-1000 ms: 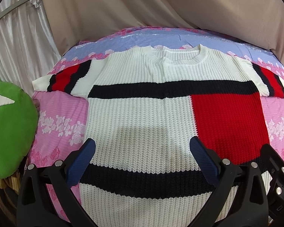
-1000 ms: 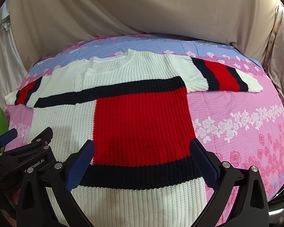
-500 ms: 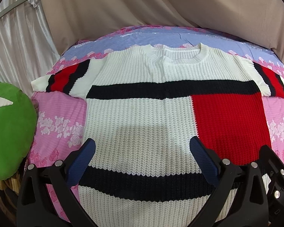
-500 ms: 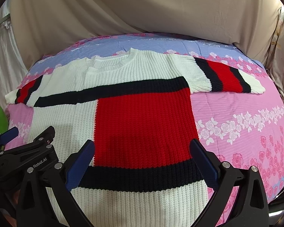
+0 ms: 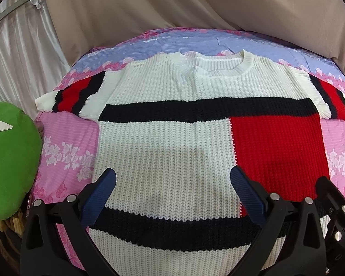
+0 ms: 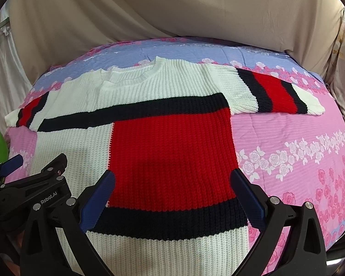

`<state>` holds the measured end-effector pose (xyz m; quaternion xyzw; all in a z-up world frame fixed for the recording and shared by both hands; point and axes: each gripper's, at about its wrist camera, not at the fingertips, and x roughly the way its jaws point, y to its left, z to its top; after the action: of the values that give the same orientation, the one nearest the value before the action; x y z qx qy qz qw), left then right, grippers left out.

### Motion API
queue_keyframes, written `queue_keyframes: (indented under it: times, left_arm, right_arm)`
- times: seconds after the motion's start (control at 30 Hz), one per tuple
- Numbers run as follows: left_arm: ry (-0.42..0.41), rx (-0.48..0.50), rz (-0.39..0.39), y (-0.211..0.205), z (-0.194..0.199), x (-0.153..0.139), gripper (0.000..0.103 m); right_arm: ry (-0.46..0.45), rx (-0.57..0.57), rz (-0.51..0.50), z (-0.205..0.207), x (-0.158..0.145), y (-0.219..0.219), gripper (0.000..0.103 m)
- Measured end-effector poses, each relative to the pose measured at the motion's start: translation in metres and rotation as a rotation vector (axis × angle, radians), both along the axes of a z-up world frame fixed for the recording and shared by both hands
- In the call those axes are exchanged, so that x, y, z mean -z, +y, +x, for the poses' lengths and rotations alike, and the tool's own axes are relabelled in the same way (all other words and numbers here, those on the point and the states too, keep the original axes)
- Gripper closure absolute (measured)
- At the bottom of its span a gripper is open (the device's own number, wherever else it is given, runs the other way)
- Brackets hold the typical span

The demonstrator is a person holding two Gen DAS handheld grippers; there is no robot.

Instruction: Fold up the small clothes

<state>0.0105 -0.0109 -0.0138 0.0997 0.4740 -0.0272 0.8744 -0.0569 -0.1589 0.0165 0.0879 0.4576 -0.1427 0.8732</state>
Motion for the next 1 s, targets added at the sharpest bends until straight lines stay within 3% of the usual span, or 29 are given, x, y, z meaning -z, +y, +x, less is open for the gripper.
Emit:
queue_keyframes:
  times: [0.77, 0.87, 1.0]
  left_arm:
    - [0.043, -0.021, 0.023, -0.014, 0.022, 0.012, 0.006]
    - [0.048, -0.035, -0.002, -0.011, 0.027, 0.011, 0.006]
    - [0.03, -0.057, -0.049, -0.009, 0.033, 0.007, 0.006]
  right_arm:
    - [0.044, -0.007, 0.035, 0.02, 0.015, -0.022, 0.005]
    - [0.034, 0.024, 0.055, 0.024, 0.016, -0.046, 0.005]
    - [-0.021, 0.188, 0.066, 0.024, 0.014, -0.143, 0.005]
